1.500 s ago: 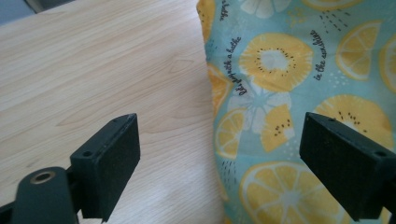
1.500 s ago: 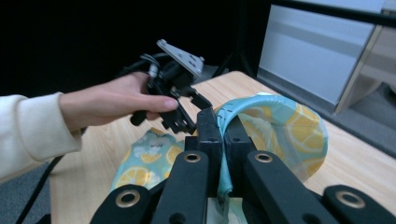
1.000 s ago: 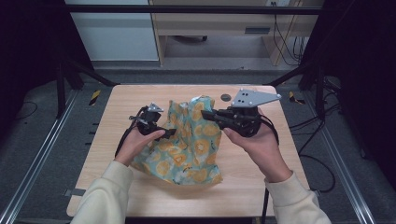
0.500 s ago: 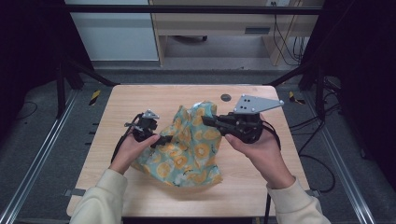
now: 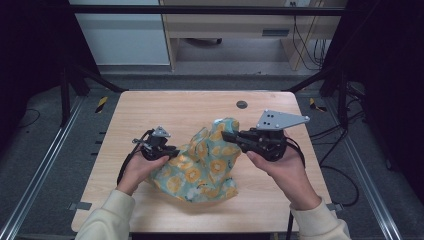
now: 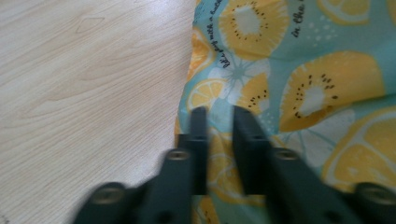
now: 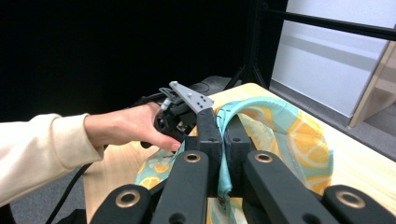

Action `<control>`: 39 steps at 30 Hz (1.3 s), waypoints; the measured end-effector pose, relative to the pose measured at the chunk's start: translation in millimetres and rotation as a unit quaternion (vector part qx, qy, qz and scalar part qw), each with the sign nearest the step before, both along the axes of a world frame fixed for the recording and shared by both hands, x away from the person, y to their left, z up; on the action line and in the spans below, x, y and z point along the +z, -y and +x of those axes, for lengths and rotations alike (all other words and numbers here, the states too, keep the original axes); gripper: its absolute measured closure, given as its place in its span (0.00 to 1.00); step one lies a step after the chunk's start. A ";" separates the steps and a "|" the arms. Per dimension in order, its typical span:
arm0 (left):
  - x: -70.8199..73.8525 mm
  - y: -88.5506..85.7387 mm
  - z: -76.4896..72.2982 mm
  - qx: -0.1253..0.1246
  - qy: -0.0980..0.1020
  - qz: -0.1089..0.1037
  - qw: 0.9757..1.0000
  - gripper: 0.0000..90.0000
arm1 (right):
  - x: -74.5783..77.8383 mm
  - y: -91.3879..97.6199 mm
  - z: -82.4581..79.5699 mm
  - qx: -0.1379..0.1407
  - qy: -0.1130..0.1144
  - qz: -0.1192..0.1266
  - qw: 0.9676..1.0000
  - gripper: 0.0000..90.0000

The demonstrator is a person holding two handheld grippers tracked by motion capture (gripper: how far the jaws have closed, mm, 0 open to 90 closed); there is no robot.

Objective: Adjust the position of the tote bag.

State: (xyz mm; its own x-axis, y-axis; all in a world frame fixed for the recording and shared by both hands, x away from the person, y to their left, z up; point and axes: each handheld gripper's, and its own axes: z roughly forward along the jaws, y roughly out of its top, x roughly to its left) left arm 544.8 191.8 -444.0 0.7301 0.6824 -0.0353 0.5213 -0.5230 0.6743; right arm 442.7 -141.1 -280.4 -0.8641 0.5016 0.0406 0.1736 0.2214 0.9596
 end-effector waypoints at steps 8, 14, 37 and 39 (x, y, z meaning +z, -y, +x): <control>4.5 -10.9 -6.4 0.021 0.020 -0.012 0.999 1.00 | -8.4 8.9 -0.3 -0.007 -0.008 0.000 1.000 0.99; 18.8 -25.7 -19.2 0.038 0.048 -0.019 0.998 1.00 | -15.0 15.4 -5.9 -0.008 -0.013 0.002 1.000 0.99; 43.9 -78.3 -82.3 0.054 0.104 -0.054 0.992 1.00 | -57.7 30.9 -11.0 -0.021 -0.059 -0.013 0.998 0.99; 44.1 -78.1 -82.7 0.053 0.105 -0.054 0.992 1.00 | -58.4 31.2 -9.6 -0.023 -0.060 -0.015 0.998 0.99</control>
State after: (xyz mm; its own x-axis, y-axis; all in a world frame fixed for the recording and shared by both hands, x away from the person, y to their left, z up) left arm 462.2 270.0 -399.9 0.6538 0.7560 0.0323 0.4120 -0.3914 0.8228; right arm 433.0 -172.3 -338.7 -0.8297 0.5435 0.1274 0.2983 0.2387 0.9241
